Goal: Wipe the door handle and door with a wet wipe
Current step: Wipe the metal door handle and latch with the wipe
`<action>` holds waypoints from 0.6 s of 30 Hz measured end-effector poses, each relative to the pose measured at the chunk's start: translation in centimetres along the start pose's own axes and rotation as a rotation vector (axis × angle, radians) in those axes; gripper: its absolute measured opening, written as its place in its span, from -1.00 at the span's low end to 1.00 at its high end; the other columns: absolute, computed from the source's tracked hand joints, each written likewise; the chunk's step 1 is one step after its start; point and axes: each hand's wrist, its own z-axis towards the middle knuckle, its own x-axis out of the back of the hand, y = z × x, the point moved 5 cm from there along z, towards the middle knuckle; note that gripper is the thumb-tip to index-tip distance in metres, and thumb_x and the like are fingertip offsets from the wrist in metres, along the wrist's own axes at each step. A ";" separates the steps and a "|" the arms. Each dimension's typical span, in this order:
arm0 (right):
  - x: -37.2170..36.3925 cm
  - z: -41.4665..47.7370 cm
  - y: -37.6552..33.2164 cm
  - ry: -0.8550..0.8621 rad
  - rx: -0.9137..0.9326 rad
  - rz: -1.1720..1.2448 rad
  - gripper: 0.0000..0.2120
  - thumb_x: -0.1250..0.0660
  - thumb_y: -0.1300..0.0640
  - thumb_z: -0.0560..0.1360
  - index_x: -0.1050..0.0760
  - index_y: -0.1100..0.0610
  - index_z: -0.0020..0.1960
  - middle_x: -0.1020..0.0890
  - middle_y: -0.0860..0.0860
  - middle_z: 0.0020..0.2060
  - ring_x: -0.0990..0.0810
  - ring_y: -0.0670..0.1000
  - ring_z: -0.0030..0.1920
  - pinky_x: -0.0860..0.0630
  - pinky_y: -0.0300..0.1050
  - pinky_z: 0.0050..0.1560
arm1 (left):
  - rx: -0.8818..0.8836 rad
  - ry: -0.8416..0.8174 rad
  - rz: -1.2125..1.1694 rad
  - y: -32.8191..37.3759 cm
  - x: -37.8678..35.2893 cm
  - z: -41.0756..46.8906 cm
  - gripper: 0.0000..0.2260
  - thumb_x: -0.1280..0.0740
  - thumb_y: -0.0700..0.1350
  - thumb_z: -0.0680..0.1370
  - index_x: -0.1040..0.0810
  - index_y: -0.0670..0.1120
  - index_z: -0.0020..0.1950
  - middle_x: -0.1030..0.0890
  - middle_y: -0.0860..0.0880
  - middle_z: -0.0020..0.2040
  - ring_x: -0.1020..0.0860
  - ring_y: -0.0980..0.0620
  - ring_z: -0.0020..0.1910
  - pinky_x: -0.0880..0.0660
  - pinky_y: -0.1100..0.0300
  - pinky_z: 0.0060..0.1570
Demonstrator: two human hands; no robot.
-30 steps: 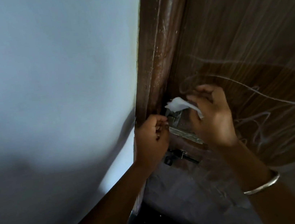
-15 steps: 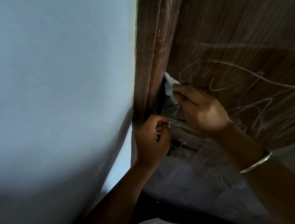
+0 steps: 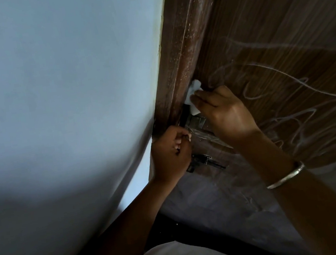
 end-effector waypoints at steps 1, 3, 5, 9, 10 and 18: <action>-0.3 0.4 -0.2 -0.012 0.013 -0.003 -0.72 -0.30 0.45 0.40 -0.57 0.36 0.10 -0.64 0.25 0.02 -0.58 0.26 -0.11 -0.57 0.00 -0.17 | -0.001 -0.002 -0.001 -0.1 0.0 0.0 -0.88 -0.30 -0.29 0.44 -0.58 -0.10 -0.16 -0.64 0.02 -0.26 -0.63 0.15 -0.24 -0.56 0.31 -0.27; -0.2 0.6 -0.1 0.005 0.010 -0.023 -0.75 -0.36 0.44 0.38 -0.60 0.33 0.05 -0.66 0.22 -0.02 -0.57 0.24 -0.15 -0.55 -0.03 -0.18 | 0.012 -0.004 0.007 -0.3 0.2 0.0 -0.84 -0.29 -0.27 0.44 -0.56 -0.02 -0.14 -0.65 0.03 -0.25 -0.63 0.15 -0.23 -0.58 0.28 -0.26; 0.3 -0.6 0.8 0.065 -0.028 -0.038 -0.80 -0.37 0.41 0.37 -0.62 0.32 -0.01 -0.67 0.21 -0.08 -0.57 0.21 -0.20 -0.53 -0.05 -0.20 | 0.031 0.001 0.007 -0.6 0.5 0.1 -0.83 -0.29 -0.24 0.44 -0.55 0.03 -0.13 -0.65 0.03 -0.26 -0.63 0.17 -0.24 -0.58 0.27 -0.25; 1.0 -2.9 1.6 0.190 -0.042 -0.043 -0.85 -0.28 0.34 0.46 -0.63 0.31 -0.17 -0.66 0.17 -0.28 -0.55 0.18 -0.30 -0.53 -0.07 -0.29 | 0.021 0.004 0.030 -0.9 0.4 0.2 -0.84 -0.29 -0.27 0.44 -0.56 -0.02 -0.12 -0.65 0.00 -0.26 -0.63 0.17 -0.24 -0.58 0.25 -0.25; 0.9 -2.8 1.6 0.204 -0.028 -0.048 -0.86 -0.29 0.35 0.46 -0.62 0.30 -0.20 -0.65 0.16 -0.31 -0.54 0.17 -0.31 -0.51 -0.07 -0.29 | 0.017 -0.003 0.041 -0.9 0.3 0.2 -0.86 -0.29 -0.28 0.44 -0.57 -0.06 -0.12 -0.66 -0.03 -0.26 -0.63 0.15 -0.23 -0.59 0.23 -0.24; 0.6 -2.4 1.8 0.139 0.032 -0.037 -0.89 -0.40 0.40 0.37 -0.63 0.31 -0.10 -0.62 0.18 -0.28 -0.53 0.18 -0.29 -0.47 -0.06 -0.25 | 0.003 -0.003 0.062 -0.5 -0.1 0.2 -0.93 -0.32 -0.31 0.45 -0.57 -0.19 -0.13 -0.65 -0.07 -0.23 -0.62 0.06 -0.21 -0.56 0.27 -0.22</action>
